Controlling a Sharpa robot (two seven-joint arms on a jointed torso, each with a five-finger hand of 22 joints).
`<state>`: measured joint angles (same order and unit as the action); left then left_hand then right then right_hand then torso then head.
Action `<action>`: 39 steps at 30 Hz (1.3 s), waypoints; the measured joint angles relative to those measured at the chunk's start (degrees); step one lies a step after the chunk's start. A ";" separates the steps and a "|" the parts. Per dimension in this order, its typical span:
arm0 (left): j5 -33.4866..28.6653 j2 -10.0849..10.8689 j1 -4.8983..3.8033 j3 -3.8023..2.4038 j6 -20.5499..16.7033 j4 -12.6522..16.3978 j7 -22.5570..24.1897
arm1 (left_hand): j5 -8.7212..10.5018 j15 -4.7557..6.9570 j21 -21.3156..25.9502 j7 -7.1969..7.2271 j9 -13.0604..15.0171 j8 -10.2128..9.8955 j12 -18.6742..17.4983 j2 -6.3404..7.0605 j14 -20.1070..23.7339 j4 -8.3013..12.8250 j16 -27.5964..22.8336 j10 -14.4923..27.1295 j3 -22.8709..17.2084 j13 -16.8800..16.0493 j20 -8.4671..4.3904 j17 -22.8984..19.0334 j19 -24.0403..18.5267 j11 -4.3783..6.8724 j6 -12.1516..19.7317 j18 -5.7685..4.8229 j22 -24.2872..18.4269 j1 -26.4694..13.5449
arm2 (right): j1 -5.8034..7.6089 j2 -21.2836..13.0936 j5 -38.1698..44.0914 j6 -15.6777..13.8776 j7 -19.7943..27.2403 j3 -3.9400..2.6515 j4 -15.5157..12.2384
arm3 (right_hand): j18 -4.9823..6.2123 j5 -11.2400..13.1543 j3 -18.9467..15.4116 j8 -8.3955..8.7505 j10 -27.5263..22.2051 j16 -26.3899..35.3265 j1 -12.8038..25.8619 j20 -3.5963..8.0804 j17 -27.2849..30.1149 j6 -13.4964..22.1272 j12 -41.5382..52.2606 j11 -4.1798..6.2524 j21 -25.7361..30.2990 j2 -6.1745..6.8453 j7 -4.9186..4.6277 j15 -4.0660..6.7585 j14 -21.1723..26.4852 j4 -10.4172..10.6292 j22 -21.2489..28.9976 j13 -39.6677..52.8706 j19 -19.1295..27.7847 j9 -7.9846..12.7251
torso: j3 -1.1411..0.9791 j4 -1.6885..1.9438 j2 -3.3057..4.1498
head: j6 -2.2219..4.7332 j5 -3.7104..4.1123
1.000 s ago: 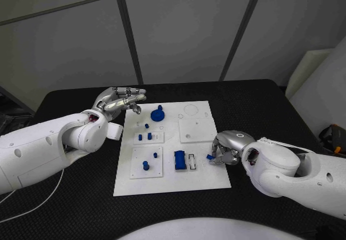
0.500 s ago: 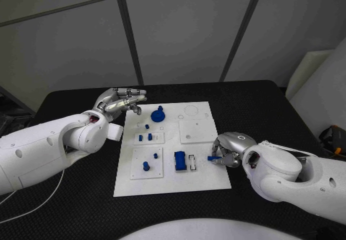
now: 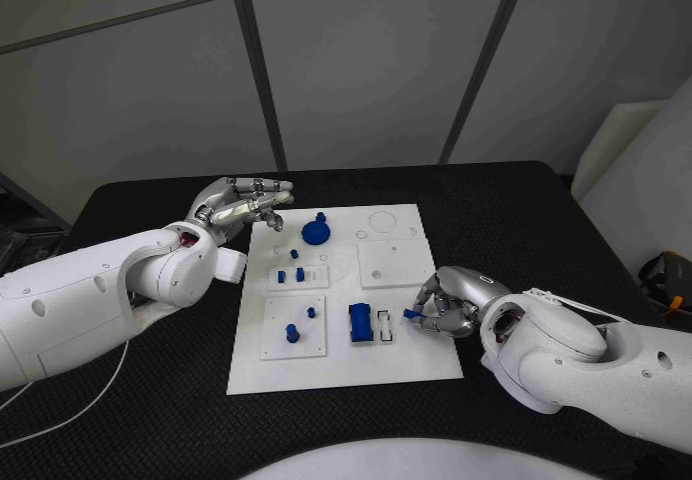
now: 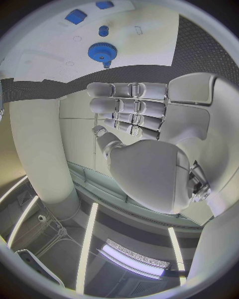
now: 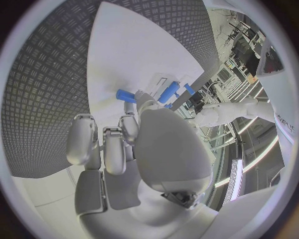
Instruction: Assemble the parts on the task board
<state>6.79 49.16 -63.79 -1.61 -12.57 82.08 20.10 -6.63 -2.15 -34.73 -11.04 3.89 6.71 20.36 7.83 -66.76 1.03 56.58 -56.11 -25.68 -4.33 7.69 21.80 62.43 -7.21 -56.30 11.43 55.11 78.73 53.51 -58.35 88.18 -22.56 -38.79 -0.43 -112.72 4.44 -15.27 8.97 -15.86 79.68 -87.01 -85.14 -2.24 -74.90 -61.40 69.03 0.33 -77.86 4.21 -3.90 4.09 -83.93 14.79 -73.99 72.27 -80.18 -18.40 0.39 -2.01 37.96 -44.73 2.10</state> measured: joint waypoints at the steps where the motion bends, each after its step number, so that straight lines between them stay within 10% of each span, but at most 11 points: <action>1: 0.00 0.01 0.00 0.00 0.00 0.02 0.00 | 0.00 0.00 0.00 0.00 0.00 0.00 0.00 0.00 0.00 0.00 0.00 0.00 0.00 0.00 0.00 0.00 0.00 0.00 0.00 0.00 0.00 0.00 | 0.00 0.19 -0.69 -0.50 0.07 0.00 -0.02 | 0.00 0.00 0.24 -0.07 0.19 0.00 0.36 0.00 -0.01 -0.03 0.03 0.18 0.00 0.19 0.00 0.00 0.00 0.20 -0.03 0.08 0.00 0.00 | 0.01 0.01 0.00 | 0.00 0.01; 7: 0.00 0.12 0.01 0.00 0.01 0.13 0.00 | 0.00 0.00 0.00 0.00 0.00 0.00 0.00 0.00 0.00 0.00 0.00 0.00 0.00 0.00 0.00 0.00 0.00 0.00 0.00 0.00 0.00 0.00 | 0.02 1.56 -5.35 -2.93 0.72 -0.01 0.02 | 0.00 -0.25 1.10 -0.12 0.90 -0.09 2.51 0.21 -0.04 -0.63 0.38 0.50 -0.22 0.96 0.42 0.00 0.00 1.06 -0.22 0.37 -0.21 -0.02 | 0.02 0.08 0.04 | -0.23 -0.11; 17: 0.00 0.14 0.01 0.00 0.47 0.39 0.00 | 0.00 0.00 0.00 0.00 -0.01 0.00 0.00 0.00 0.00 0.16 0.00 0.20 0.16 0.01 0.00 -0.07 0.00 0.20 0.00 0.00 0.01 0.00 | 0.02 4.03 -12.12 -3.08 0.95 -0.01 2.00 | 0.00 -14.17 -2.03 -0.47 1.40 -0.22 9.58 0.21 -0.04 -1.32 0.68 1.01 -0.22 1.29 0.51 0.00 0.00 1.59 -0.36 0.55 -0.21 -1.97 | 0.08 0.10 0.03 | -0.53 -0.31; 39: 0.00 0.09 0.00 -0.01 2.61 0.56 0.01 | 0.00 0.01 0.22 0.00 -0.01 0.00 0.00 0.00 0.41 0.16 0.00 0.41 0.16 0.02 0.00 -0.15 0.00 0.00 0.00 -0.01 -0.06 0.00 | 0.09 6.80 -15.62 -1.58 -0.09 -0.02 4.16 | 0.00 -15.28 -5.88 -1.38 1.51 -0.22 13.42 0.21 -0.03 -2.03 0.67 1.10 -0.22 0.58 1.09 0.22 -0.22 1.85 -0.34 0.70 -0.20 -2.99 | -0.05 0.04 0.04 | -0.97 -0.63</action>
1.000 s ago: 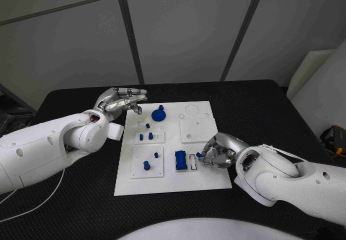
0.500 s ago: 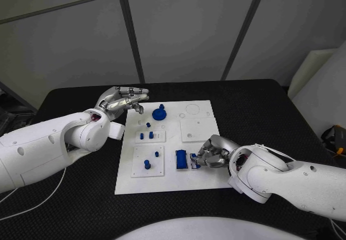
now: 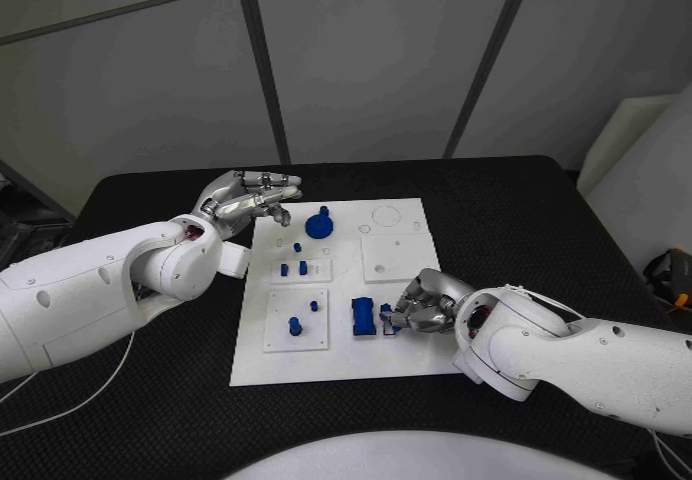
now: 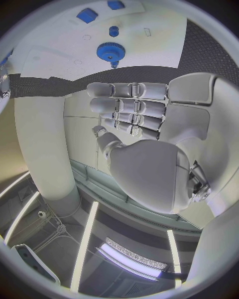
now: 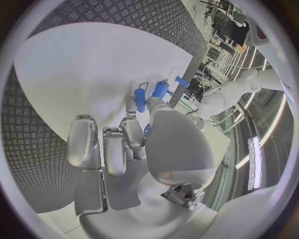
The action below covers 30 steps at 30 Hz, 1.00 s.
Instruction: Assemble the parts on the task board
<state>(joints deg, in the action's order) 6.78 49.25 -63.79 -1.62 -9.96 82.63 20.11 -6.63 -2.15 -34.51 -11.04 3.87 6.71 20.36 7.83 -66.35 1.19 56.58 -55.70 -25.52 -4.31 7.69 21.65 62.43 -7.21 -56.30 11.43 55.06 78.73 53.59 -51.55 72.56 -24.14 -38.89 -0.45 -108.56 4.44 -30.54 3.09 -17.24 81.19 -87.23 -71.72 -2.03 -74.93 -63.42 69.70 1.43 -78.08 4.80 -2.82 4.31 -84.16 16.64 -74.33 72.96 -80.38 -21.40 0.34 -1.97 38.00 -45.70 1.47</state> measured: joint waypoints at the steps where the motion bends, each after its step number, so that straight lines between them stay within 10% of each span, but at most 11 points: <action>1: 0.00 0.00 0.00 0.00 0.06 0.00 0.00 | 0.00 0.00 0.00 0.00 0.00 0.00 0.00 0.00 0.00 0.00 0.00 0.00 0.00 0.00 0.00 0.00 0.00 0.00 0.00 0.00 0.00 0.00 | -0.01 0.03 -0.02 0.03 -0.05 0.00 0.03 | 0.00 0.31 -0.27 0.00 0.00 0.00 0.39 0.00 0.00 0.00 0.00 0.00 0.00 -0.04 0.00 0.00 0.00 0.04 0.02 0.00 0.00 -0.06 | 0.00 0.00 -0.01 | -0.02 -0.01; 9: 0.00 0.01 0.00 0.00 0.36 -0.04 -0.01 | 0.00 0.00 0.00 0.00 0.00 0.00 0.00 0.00 0.00 0.00 0.00 0.00 0.00 0.00 0.00 -0.05 0.00 0.00 0.00 0.00 0.01 0.00 | 0.01 0.15 -0.02 0.21 -0.17 -0.04 0.06 | 0.00 4.72 -3.74 -0.01 0.00 0.00 4.02 0.00 0.00 0.00 0.00 0.00 0.00 0.02 0.00 0.00 0.00 0.05 0.07 0.19 0.00 -0.43 | 0.00 -0.05 -0.01 | -0.12 -0.01; 30: 0.00 0.05 -0.01 0.00 0.47 -0.31 -0.01 | 0.00 0.00 0.00 -0.01 0.00 0.00 0.00 0.00 0.00 0.00 0.00 0.00 0.00 0.01 0.00 -0.04 0.00 0.00 0.41 0.01 0.01 0.00 | -0.05 -1.78 0.21 1.43 -0.12 0.01 -2.17 | 0.00 5.41 -6.38 -0.29 -0.01 0.01 6.94 0.21 0.01 0.01 0.34 0.00 0.00 -1.55 -0.01 0.00 0.00 0.03 -0.30 0.74 -0.20 -1.06 | -0.06 -0.10 -0.09 | -0.20 0.00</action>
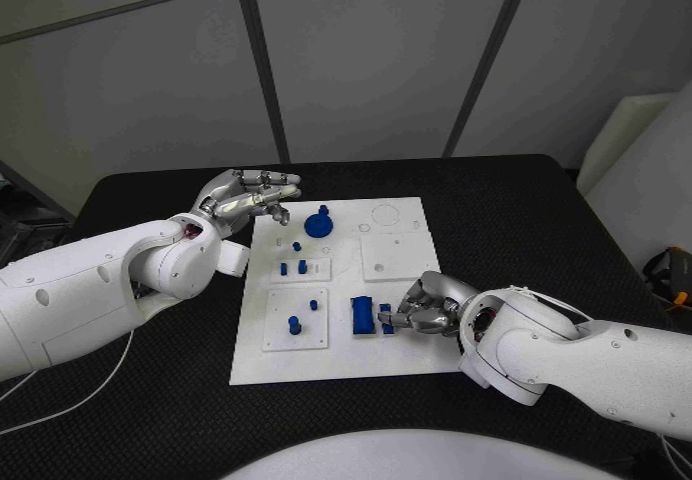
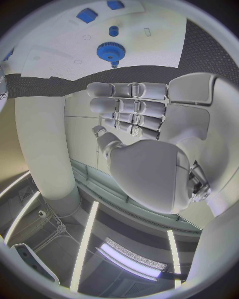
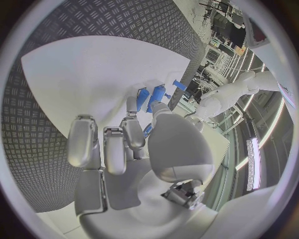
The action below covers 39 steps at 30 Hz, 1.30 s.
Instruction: Assemble the parts on the task board
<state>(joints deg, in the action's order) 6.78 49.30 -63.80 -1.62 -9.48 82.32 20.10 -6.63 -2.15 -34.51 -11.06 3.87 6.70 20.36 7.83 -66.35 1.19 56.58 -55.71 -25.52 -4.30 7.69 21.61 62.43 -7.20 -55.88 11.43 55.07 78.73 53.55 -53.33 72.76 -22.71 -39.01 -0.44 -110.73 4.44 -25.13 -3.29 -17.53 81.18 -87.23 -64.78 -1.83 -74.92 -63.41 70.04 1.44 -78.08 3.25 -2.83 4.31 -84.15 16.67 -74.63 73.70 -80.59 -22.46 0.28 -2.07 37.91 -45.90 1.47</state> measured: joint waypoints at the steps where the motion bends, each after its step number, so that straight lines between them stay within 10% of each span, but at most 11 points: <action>1: 0.00 -0.02 0.00 0.00 0.00 -0.03 0.00 | 0.00 0.00 0.00 0.00 0.00 0.00 0.00 0.00 0.00 0.00 0.00 0.00 0.00 0.00 0.00 0.00 0.00 0.00 0.00 0.00 0.00 0.00 | 0.00 -0.11 0.03 0.05 0.00 0.00 -0.09 | 0.00 0.00 0.00 0.00 0.00 0.00 0.03 0.00 0.00 0.00 0.00 0.00 0.00 -0.03 0.00 0.00 0.00 0.00 0.00 0.00 0.00 -0.02 | 0.00 0.00 0.00 | 0.02 0.03; 9: 0.00 -0.21 0.00 0.00 -0.01 -0.20 0.00 | 0.00 0.00 0.00 0.00 0.00 0.00 0.00 0.00 0.00 0.00 0.00 0.00 0.00 0.00 0.00 -0.05 0.00 0.00 0.00 0.00 0.00 0.00 | 0.00 -0.84 0.38 0.73 0.03 0.00 -0.36 | 0.00 -0.27 -0.56 -0.26 0.00 0.00 -1.85 0.00 0.00 -0.20 0.00 0.00 0.00 0.11 0.19 0.21 0.22 -0.56 0.00 0.18 0.00 -0.37 | 0.02 0.03 0.01 | 0.06 0.37; 18: 0.00 -0.29 0.00 0.00 -0.01 -0.31 0.00 | 0.00 0.00 0.00 0.00 0.00 0.00 0.00 0.00 0.00 0.00 0.00 0.00 0.00 0.00 0.00 -0.04 0.00 0.00 0.00 0.00 -0.06 0.00 | 0.00 -0.98 0.70 2.38 0.57 -0.01 -0.31 | 0.00 6.81 -1.42 -0.60 0.00 -0.29 -7.05 0.00 0.01 -0.20 0.00 0.00 0.00 0.18 0.19 0.21 0.22 -1.42 0.01 0.28 0.00 -0.92 | 0.05 0.10 0.04 | 0.23 0.51; 39: 0.00 -0.46 0.01 0.00 -0.01 -0.48 -0.03 | 0.00 0.00 0.00 0.01 0.00 0.00 0.00 0.00 0.00 0.00 0.00 0.00 0.00 0.01 0.00 -0.08 0.00 0.00 0.00 -0.01 -0.05 0.00 | 0.07 0.61 1.12 3.48 2.11 -0.05 2.81 | 0.00 7.86 -2.00 -1.12 0.22 -0.28 -8.44 -0.01 0.01 -0.33 0.21 0.20 0.00 -0.95 0.32 0.21 0.22 -0.84 -0.20 0.64 0.01 -1.44 | 0.05 0.10 0.08 | 0.24 0.35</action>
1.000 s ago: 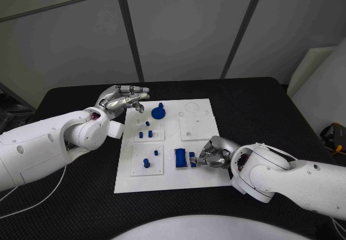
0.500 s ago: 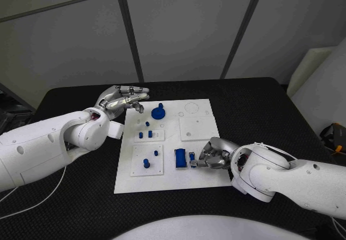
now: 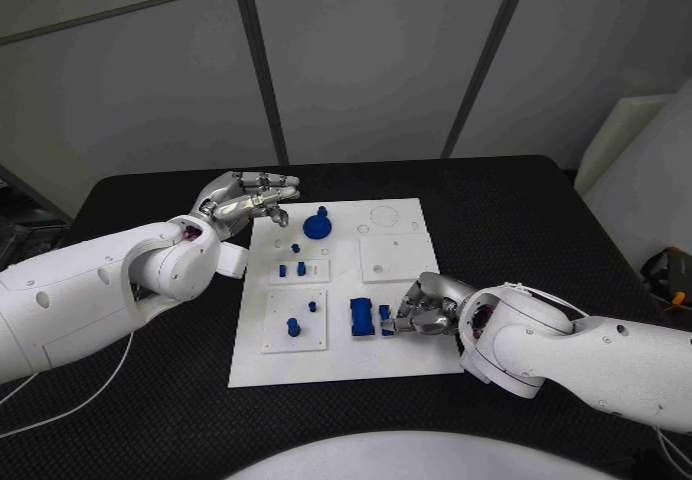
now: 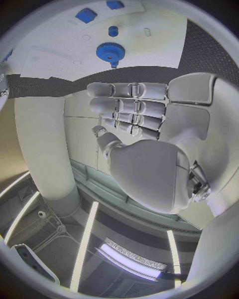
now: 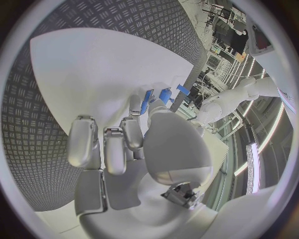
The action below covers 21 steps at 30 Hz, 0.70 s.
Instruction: Assemble the parts on the task board
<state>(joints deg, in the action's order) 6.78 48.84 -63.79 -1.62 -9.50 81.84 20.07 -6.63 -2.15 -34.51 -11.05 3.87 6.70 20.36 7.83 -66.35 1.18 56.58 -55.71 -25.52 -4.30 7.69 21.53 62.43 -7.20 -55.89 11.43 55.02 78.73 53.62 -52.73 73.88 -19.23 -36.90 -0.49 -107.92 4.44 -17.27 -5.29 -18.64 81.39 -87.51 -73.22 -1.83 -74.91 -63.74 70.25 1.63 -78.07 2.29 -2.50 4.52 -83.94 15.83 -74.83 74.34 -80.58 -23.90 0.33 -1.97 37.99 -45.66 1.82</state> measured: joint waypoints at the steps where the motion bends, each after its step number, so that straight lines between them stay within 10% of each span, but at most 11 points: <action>1: 0.00 -0.01 0.00 0.00 0.00 0.00 0.00 | 0.00 0.00 0.00 0.00 0.00 0.00 0.00 0.00 0.00 0.00 0.00 0.00 0.00 0.00 0.00 0.00 0.00 0.00 0.00 0.01 0.00 0.00 | 0.00 0.11 0.01 -0.02 0.11 -0.01 0.19 | 0.00 0.28 -0.10 -0.17 0.17 0.00 0.05 0.00 0.00 -0.09 0.00 -0.17 0.00 -0.05 0.06 0.00 0.00 0.10 -0.02 0.00 0.00 -0.04 | -0.01 0.00 0.00 | -0.03 -0.02; 21: 0.00 0.07 0.03 0.00 0.00 -0.01 -0.07 | 0.00 0.00 0.00 0.00 0.00 0.00 0.11 0.00 0.00 0.00 0.22 0.00 0.00 0.00 0.00 -0.04 0.00 0.00 0.00 0.00 0.01 0.00 | -0.08 -2.62 -1.40 -1.80 6.39 0.04 -1.17 | 0.00 1.27 -2.55 1.06 -2.03 2.72 -0.35 -0.16 0.00 2.43 -4.58 -0.88 4.38 -0.38 -1.03 -0.01 0.00 0.46 5.44 -3.87 3.26 0.19 | 0.01 -0.10 -0.18 | 0.25 -0.29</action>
<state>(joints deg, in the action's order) 6.78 48.90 -63.76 -1.61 -9.50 81.82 20.00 -6.63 -2.15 -34.51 -11.05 3.87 6.70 20.47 7.83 -66.35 1.18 56.80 -55.72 -25.52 -4.30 7.69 21.49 62.43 -7.20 -55.89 11.43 55.02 78.73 53.54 -55.34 72.48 -21.04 -30.51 -0.45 -109.09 4.43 -16.00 -7.84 -17.59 79.36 -84.79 -73.57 -1.99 -74.90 -61.30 65.67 0.75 -73.70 1.91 -3.53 4.52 -83.94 16.29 -69.38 70.47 -77.32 -23.71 0.34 -2.07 37.81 -45.41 1.53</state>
